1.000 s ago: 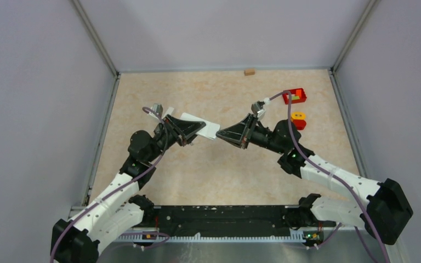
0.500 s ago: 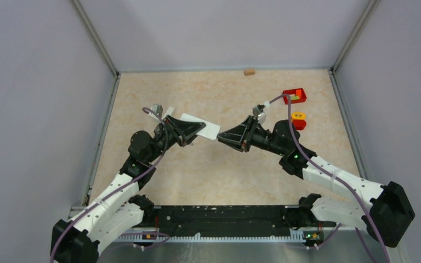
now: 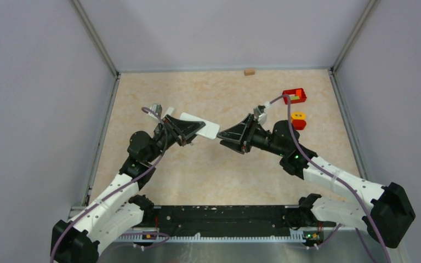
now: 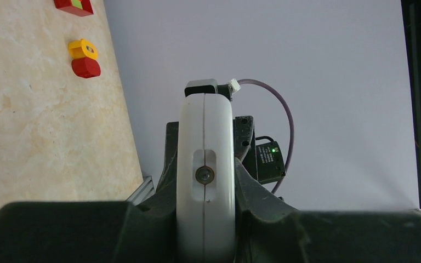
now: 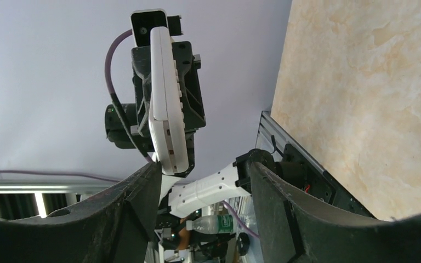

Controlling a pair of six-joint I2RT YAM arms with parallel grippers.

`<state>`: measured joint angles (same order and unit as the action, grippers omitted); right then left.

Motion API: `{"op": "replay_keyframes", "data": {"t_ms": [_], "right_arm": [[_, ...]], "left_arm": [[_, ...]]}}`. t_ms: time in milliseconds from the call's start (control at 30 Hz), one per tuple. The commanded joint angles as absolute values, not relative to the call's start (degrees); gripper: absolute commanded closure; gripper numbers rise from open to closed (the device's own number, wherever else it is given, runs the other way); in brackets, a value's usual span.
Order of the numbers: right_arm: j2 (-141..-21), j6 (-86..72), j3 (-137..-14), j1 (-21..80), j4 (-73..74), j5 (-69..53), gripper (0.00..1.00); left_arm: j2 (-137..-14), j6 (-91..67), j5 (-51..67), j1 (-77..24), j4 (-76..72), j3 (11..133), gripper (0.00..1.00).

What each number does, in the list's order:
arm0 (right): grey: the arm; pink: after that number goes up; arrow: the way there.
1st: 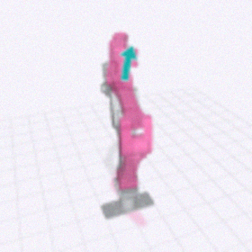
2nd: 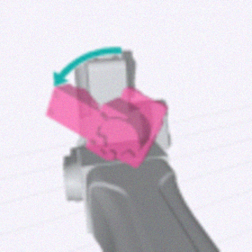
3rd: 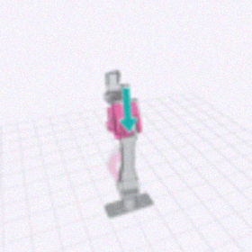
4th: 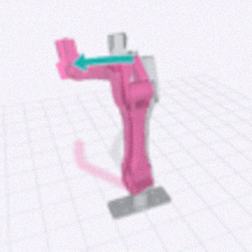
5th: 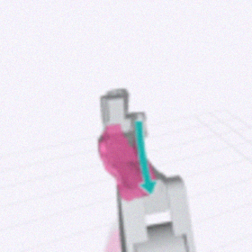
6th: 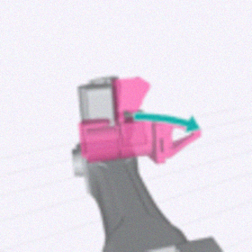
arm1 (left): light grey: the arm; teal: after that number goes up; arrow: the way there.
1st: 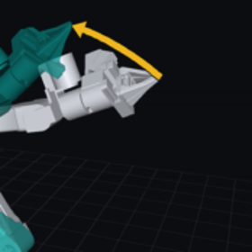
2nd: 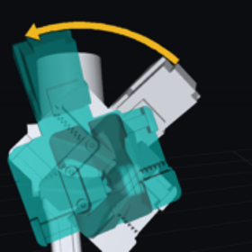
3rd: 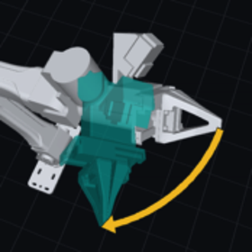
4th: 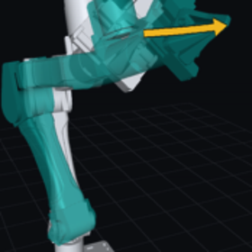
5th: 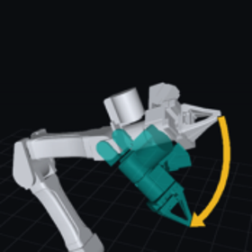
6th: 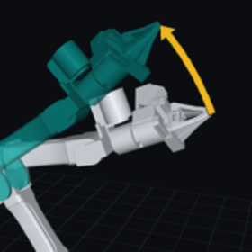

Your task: Load the batteries into the remote control

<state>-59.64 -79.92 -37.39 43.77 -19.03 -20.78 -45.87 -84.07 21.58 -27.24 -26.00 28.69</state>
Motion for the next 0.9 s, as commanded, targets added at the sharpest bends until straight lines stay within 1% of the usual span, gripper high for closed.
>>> {"op": "replay_keyframes", "data": {"t_ms": [0, 200, 367, 500, 600, 767, 867], "right_arm": [[-59.33, -78.07, -39.18, 44.18, -23.69, -21.00, 0.39], [-58.88, -77.93, -38.11, 44.20, -24.83, -20.68, 0.40], [-59.41, -76.27, -39.26, 44.19, -24.56, -20.04, 0.34], [-62.31, -73.84, -42.39, 44.20, -22.25, -20.67, 0.34], [-64.24, -72.72, -43.68, 44.19, -21.57, -21.06, 0.40], [-64.49, -71.70, -43.09, 44.14, -21.13, -20.37, 0.59], [-63.62, -70.44, -41.97, 44.20, -20.69, -19.97, 0.67]], "left_arm": [[-44.64, -83.98, 22.14, -26.91, -29.88, 29.05, 1.00], [-44.59, -83.87, 21.97, -26.77, -29.71, 28.91, 1.00], [-44.59, -83.93, 22.56, -26.65, -29.79, 28.87, 1.00], [-44.62, -84.13, 23.15, -26.64, -29.80, 28.93, 1.00], [-44.66, -84.29, 23.45, -26.70, -30.05, 28.87, 1.00], [-44.53, -84.48, 23.60, -26.67, -30.49, 28.82, 1.00], [-44.60, -84.68, 23.60, -26.65, -30.79, 28.96, 1.00]]}}
